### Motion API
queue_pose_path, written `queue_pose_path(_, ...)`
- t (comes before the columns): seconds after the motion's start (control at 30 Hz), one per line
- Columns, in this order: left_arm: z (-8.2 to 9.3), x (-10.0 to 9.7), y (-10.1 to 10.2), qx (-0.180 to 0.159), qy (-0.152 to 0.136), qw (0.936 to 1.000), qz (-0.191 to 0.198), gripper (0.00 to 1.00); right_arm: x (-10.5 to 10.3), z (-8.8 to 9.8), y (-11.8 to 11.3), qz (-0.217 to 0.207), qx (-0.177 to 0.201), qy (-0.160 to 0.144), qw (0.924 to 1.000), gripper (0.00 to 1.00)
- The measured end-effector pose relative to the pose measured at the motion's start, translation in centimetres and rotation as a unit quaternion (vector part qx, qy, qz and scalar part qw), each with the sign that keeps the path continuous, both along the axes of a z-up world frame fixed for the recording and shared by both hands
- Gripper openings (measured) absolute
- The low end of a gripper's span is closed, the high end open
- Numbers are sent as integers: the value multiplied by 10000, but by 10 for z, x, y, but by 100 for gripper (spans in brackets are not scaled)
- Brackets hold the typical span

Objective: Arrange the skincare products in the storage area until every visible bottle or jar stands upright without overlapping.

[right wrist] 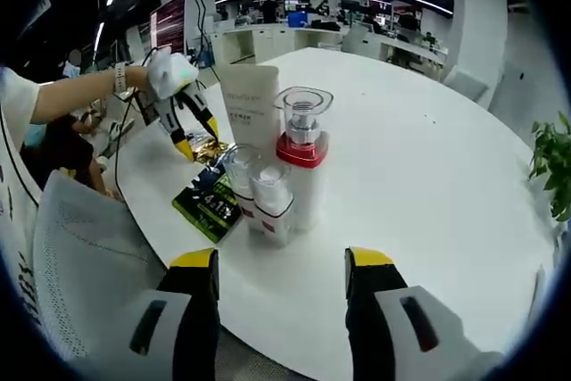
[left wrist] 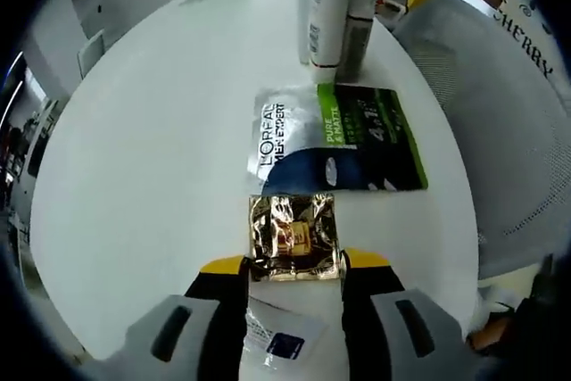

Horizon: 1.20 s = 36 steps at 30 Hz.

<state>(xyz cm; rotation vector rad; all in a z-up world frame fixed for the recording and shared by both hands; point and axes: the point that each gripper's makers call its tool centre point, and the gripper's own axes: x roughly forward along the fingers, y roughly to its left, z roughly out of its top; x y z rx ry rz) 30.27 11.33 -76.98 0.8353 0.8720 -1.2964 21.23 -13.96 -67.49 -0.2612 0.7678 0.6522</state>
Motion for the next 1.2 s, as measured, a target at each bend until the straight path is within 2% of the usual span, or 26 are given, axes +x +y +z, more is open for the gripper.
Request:
queue_pose_path(0.1,-1,0,1,6,9,10000,-27,39,0,1,-2,-22,3,-15,10000,57)
queue_pose_path(0.17,-1,5,2,40,-56,9999,112,42,0,1,-3,-51,1,-19,10000,57)
queue_pose_path(0.2,-1,5,2,38,-24,9999,140,42,0,0,-4,-49,-7,-8,10000,57)
queue_pose_path(0.23,-2,0,2,-15,178,9995,242,41,-1,0,-4,-53,-6,-7,10000,57)
queue_pose_path(0.37,-1,1,1,-18,79,9997,240,42,-1,0,-5,-78,33,-25,10000,57)
queue_pose_path(0.5,0,4,0,-20,-11,9991,412,50,-2,1,-6,-101,27,-39,9999,57)
queue_pose_path(0.67,1,-1,0,33,-113,9993,341,54,0,4,-8,-116,56,-87,9999,58)
queue_pose_path(0.8,4,-5,-5,-158,-38,9985,522,56,-1,4,-4,-1,81,-94,9999,60)
queue_pose_path(0.93,8,-10,-4,-285,29,9965,790,67,0,7,0,95,145,-157,9997,63)
queue_pose_path(1.2,24,-22,-15,-567,-156,9918,1139,70,-1,15,8,263,266,-294,9989,73)
